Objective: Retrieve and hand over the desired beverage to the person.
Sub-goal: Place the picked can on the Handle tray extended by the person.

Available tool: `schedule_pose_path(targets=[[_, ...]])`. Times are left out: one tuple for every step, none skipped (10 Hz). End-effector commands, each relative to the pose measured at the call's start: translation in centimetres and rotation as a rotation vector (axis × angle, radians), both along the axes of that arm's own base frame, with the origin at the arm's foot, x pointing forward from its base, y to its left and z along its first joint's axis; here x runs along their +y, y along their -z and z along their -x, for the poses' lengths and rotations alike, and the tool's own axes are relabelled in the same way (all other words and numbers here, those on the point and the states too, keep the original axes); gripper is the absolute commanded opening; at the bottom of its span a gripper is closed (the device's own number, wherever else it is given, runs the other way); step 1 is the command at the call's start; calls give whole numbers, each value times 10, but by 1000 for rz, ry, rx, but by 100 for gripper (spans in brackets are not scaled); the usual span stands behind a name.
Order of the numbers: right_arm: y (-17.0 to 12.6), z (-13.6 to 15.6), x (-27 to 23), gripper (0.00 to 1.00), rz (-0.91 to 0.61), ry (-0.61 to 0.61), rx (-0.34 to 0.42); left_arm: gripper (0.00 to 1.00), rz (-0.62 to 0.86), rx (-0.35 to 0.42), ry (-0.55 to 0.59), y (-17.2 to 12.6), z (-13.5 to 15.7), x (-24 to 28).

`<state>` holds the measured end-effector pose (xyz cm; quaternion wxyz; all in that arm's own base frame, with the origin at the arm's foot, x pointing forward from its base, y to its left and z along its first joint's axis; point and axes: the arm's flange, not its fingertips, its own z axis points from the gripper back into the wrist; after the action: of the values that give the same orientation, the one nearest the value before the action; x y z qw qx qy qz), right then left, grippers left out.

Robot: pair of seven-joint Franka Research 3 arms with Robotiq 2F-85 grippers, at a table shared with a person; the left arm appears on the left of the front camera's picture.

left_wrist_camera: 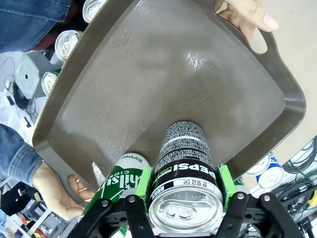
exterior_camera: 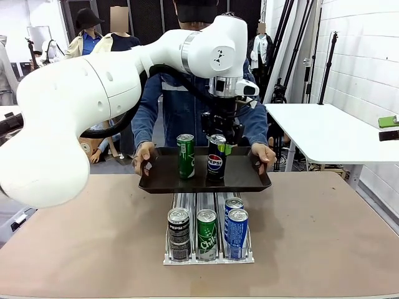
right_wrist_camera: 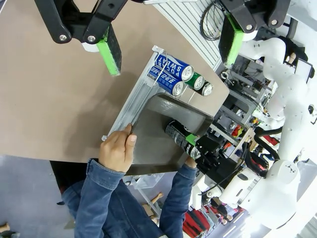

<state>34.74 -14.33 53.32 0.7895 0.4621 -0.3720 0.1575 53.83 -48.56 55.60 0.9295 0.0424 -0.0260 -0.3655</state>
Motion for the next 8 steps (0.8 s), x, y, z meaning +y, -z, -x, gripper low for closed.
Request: schedule_pose_path(targets=[[-1,-2,0,100,-20,-4,-17,0,16,16,-27,-18,-14,-9],[-1,-2,0,100,-20,-4,-17,0,19,16,-28,-19,-14,-8],[-1,-2,0,100,-20,-4,-17,0,23,14,-27,-20,-15,-7],[-1,-2,0,100,-20,-4,-17,0,24,14,-31,-20,-15,-6],[-1,-2,0,100,-20,-4,-17,4,26,16,-35,-20,-16,-5],[-1,-2,0,100,-20,-4,-17,16,29,18,-38,-19,-16,-5],[-1,-2,0,100,-20,-4,-17,36,30,19,-39,-20,-17,-4],[-1,-2,0,100,-20,-4,-17,55,33,16,-35,-20,-16,-4]])
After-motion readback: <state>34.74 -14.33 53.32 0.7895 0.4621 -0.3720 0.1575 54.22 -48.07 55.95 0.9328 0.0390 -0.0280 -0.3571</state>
